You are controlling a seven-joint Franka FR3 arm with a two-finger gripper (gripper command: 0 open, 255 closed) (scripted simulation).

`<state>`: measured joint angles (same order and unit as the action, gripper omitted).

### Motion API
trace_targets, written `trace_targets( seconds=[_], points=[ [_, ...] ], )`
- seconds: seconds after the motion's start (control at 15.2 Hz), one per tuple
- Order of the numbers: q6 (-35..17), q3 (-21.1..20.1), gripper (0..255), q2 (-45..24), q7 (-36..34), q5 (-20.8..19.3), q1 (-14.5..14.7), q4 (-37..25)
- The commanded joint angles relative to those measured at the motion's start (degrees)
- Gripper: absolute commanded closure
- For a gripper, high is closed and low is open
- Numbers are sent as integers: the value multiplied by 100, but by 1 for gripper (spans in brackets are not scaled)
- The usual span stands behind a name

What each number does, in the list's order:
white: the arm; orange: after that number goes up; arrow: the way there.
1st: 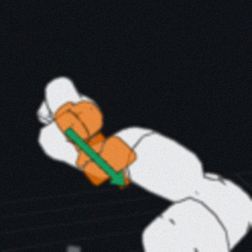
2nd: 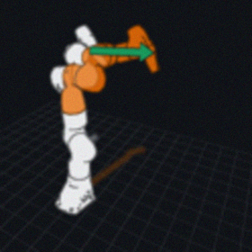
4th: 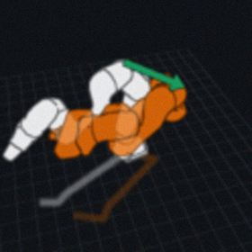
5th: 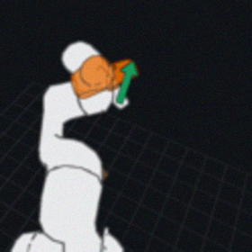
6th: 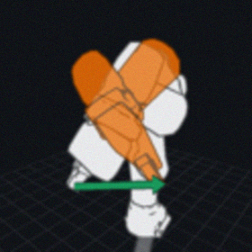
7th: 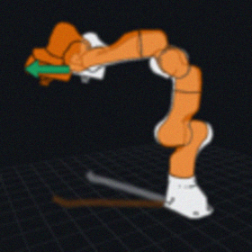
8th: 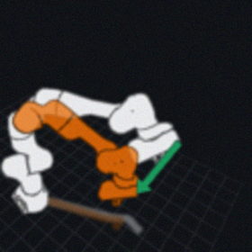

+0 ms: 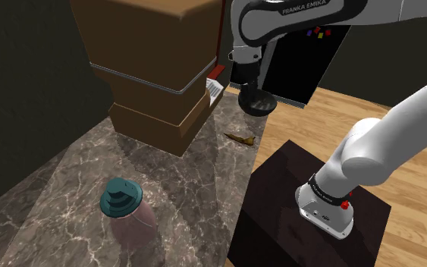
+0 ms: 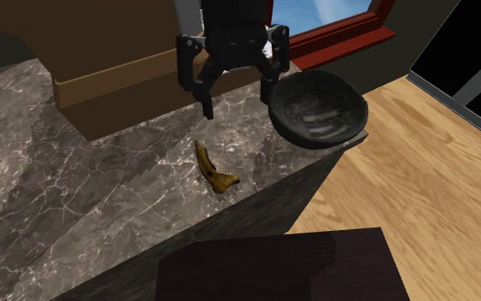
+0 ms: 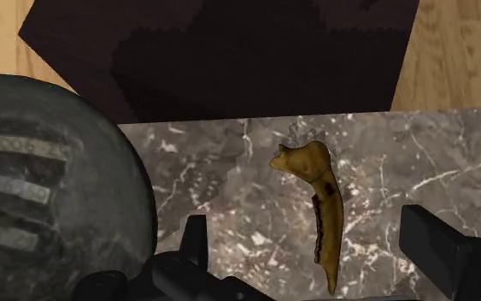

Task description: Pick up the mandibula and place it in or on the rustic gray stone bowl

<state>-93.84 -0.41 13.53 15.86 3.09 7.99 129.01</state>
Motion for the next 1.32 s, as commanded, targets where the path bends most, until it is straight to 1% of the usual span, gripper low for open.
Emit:
trace_targets(
  seconds=[0.0,0.26,0.33,0.79,0.86,0.92,0.99,1.25],
  points=[
    [105,-64,0,-489,267,117,129,-186],
    [345,-219,0,-1382,743,322,406,-540],
    [345,-197,0,-1382,743,322,428,-540],
    [-214,-1,0,-1273,758,361,685,126],
    [-214,25,0,-1273,757,361,712,126],
    [-1984,220,0,-1039,801,468,541,66],
    [-1984,220,0,-1039,801,468,541,66],
    [-2059,-78,0,-171,107,-35,726,959]
  ],
)
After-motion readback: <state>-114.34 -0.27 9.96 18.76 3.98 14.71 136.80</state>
